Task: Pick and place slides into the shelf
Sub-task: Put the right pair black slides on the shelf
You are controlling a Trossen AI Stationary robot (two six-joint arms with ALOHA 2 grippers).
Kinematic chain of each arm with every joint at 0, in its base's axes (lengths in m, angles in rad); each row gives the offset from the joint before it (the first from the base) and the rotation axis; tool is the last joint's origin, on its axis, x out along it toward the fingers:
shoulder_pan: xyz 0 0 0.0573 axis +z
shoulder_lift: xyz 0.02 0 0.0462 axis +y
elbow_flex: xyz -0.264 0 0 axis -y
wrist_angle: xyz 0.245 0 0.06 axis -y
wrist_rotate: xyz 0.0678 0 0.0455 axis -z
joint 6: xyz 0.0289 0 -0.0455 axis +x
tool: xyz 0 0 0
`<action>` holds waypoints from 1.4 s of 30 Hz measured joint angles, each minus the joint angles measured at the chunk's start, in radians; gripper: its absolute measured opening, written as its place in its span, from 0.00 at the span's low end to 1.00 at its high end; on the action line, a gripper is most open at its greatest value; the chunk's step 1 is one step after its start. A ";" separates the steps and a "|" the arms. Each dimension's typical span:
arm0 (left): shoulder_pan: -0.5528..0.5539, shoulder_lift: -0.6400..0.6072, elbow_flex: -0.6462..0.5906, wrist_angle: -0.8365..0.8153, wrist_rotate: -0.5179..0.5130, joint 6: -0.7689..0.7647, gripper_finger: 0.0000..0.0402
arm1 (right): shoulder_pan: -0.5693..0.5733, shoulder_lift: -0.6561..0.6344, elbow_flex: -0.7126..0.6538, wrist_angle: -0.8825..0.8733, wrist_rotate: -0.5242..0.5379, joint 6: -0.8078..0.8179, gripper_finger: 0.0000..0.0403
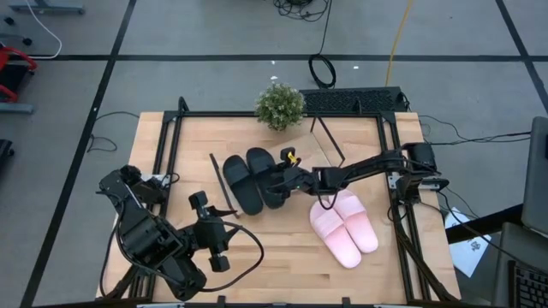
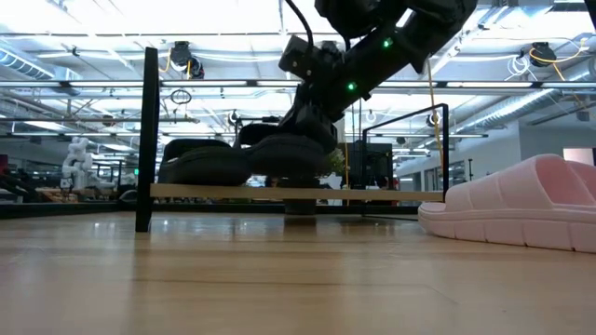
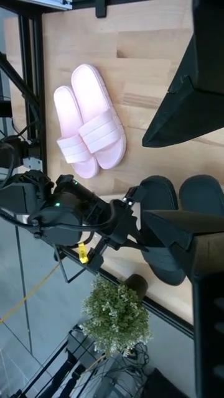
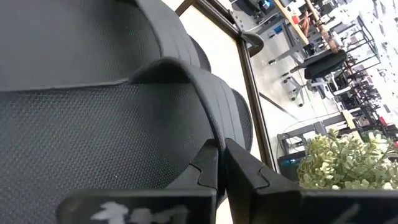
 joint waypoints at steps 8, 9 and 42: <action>0.000 0.000 0.000 0.004 0.000 0.000 0.44 | 0.000 0.030 0.003 -0.007 -0.003 0.002 0.00; 0.000 0.000 0.000 0.003 0.000 0.000 0.44 | 0.000 0.032 0.004 0.005 -0.004 0.001 0.00; 0.027 0.001 -0.077 0.038 0.006 0.000 0.44 | 0.002 0.069 0.035 0.007 0.000 0.002 0.00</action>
